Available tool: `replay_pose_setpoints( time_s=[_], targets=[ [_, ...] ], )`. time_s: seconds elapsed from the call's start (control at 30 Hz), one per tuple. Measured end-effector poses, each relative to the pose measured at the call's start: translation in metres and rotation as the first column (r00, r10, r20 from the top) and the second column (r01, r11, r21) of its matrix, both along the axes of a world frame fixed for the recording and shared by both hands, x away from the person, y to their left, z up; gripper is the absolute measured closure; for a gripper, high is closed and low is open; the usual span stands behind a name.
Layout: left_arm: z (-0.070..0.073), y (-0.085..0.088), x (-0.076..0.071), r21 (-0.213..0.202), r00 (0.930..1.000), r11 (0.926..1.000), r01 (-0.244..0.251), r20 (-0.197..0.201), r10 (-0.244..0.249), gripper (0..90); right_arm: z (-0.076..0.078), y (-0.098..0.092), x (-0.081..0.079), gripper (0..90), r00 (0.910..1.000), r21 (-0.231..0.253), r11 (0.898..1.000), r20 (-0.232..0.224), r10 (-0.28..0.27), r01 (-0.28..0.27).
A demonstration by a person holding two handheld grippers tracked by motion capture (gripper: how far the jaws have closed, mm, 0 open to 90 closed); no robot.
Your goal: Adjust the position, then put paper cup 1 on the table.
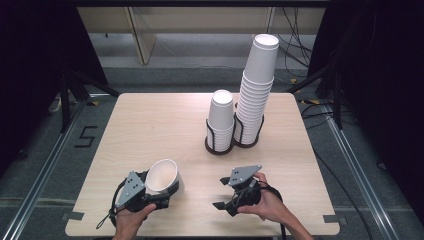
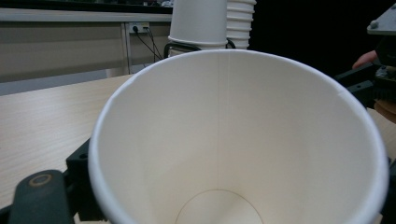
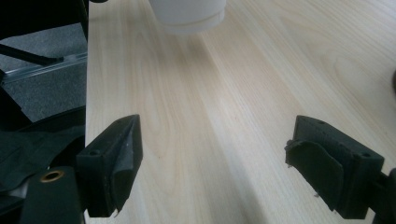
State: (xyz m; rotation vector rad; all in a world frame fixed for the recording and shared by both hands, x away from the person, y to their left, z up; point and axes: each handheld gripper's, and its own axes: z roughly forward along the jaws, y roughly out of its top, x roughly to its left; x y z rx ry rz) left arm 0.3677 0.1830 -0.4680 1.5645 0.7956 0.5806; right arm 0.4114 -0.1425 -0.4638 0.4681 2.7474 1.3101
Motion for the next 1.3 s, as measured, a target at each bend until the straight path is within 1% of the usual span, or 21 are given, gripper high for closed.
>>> replay_pose_setpoints(
  time_s=[0.2,0.3,0.33,0.37,0.4,0.43,0.47,0.6,0.63,0.7,0.73,0.8,0.87,0.9,1.03,1.07,1.1,1.13,1.2,1.27,1.3],
  targets=[
    [0.0,0.004,0.002,0.003,0.9997,0.9997,-0.022,0.002,0.022,13.7,-0.002,-0.008,-0.002,18.4,0.9999,0.004,1.0,0.001,-0.016,0.016],
    [-0.001,0.004,0.005,0.002,0.9996,0.9996,-0.028,0.007,0.028,13.7,-0.001,-0.013,-0.003,18.4,0.999,0.009,0.999,0.005,-0.044,0.043],
    [-0.001,0.005,0.005,0.009,0.9994,0.9993,-0.036,-0.002,0.036,13.7,-0.001,-0.015,-0.003,18.4,0.9986,0.009,0.999,0.009,-0.052,0.052],
    [-0.001,0.005,0.007,0.012,0.9993,0.9992,-0.038,0.0,0.038,13.7,-0.001,-0.017,-0.004,18.4,0.9971,0.008,0.997,0.003,-0.076,0.076],
    [-0.002,0.005,0.008,0.002,0.9992,0.9992,-0.039,0.007,0.039,13.7,-0.001,-0.02,-0.004,18.4,0.9961,0.012,0.996,0.005,-0.088,0.088],
    [-0.001,0.006,0.008,0.018,0.9988,0.9986,-0.049,-0.004,0.05,13.6,-0.001,-0.022,-0.004,18.4,0.9954,0.011,0.995,-0.01,-0.096,0.096],
    [-0.002,0.007,0.01,0.013,0.9987,0.9986,-0.052,-0.004,0.052,13.6,-0.002,-0.024,-0.004,18.4,0.9938,0.015,0.994,0.003,-0.111,0.111],
    [-0.001,0.011,0.02,0.024,0.9971,0.9968,-0.076,0.003,0.076,13.6,-0.004,-0.033,-0.005,18.4,0.9883,0.012,0.988,-0.004,-0.152,0.152],
    [-0.001,0.013,0.023,0.026,0.9966,0.9963,-0.082,0.003,0.082,13.6,-0.005,-0.035,-0.005,18.4,0.988,0.014,0.988,0.004,-0.154,0.154],
    [-0.001,0.015,0.03,0.029,0.9952,0.9948,-0.098,-0.004,0.098,13.5,-0.005,-0.039,-0.008,18.4,0.9844,0.012,0.984,-0.006,-0.176,0.176],
    [-0.001,0.016,0.034,0.025,0.9941,0.9939,-0.108,-0.011,0.108,13.5,-0.005,-0.041,-0.008,18.4,0.9855,0.013,0.985,0.005,-0.169,0.169],
    [-0.002,0.018,0.042,0.013,0.9924,0.9924,-0.122,-0.011,0.122,13.5,-0.004,-0.045,-0.01,18.4,0.9808,0.021,0.981,0.0,-0.195,0.195],
    [-0.001,0.02,0.05,0.028,0.9897,0.9896,-0.141,-0.019,0.142,13.5,-0.004,-0.048,-0.01,18.4,0.9812,0.028,0.981,0.007,-0.193,0.193],
    [0.0,0.021,0.054,0.033,0.9883,0.9879,-0.152,-0.011,0.152,13.5,-0.004,-0.05,-0.01,18.4,0.979,0.029,0.979,0.002,-0.204,0.204],
    [0.003,0.025,0.074,0.029,0.9823,0.9822,-0.186,-0.018,0.186,13.5,-0.005,-0.056,-0.012,18.7,0.9771,0.026,0.977,0.002,-0.213,0.212],
    [0.004,0.025,0.078,0.036,0.9824,0.9822,-0.184,-0.023,0.185,13.5,-0.006,-0.057,-0.012,18.7,0.9757,0.026,0.975,0.002,-0.219,0.219],
    [0.004,0.025,0.083,0.048,0.9807,0.9799,-0.194,-0.015,0.195,13.4,-0.006,-0.058,-0.012,18.7,0.9764,0.02,0.976,0.009,-0.216,0.216],
    [0.005,0.025,0.087,0.052,0.9793,0.9782,-0.201,-0.011,0.202,13.4,-0.007,-0.058,-0.014,18.7,0.9734,0.024,0.973,-0.01,-0.229,0.229],
    [0.006,0.026,0.098,0.044,0.9763,0.9756,-0.215,-0.012,0.216,13.4,-0.007,-0.059,-0.014,18.7,0.9726,0.025,0.972,-0.01,-0.232,0.233],
    [0.008,0.026,0.107,0.048,0.9731,0.9722,-0.229,-0.013,0.23,13.4,-0.007,-0.06,-0.013,18.8,0.9751,0.026,0.975,0.014,-0.221,0.221],
    [0.008,0.026,0.112,0.06,0.9724,0.9709,-0.232,-0.013,0.233,13.4,-0.007,-0.06,-0.013,18.8,0.9744,0.026,0.974,0.011,-0.224,0.224]
  ],
)
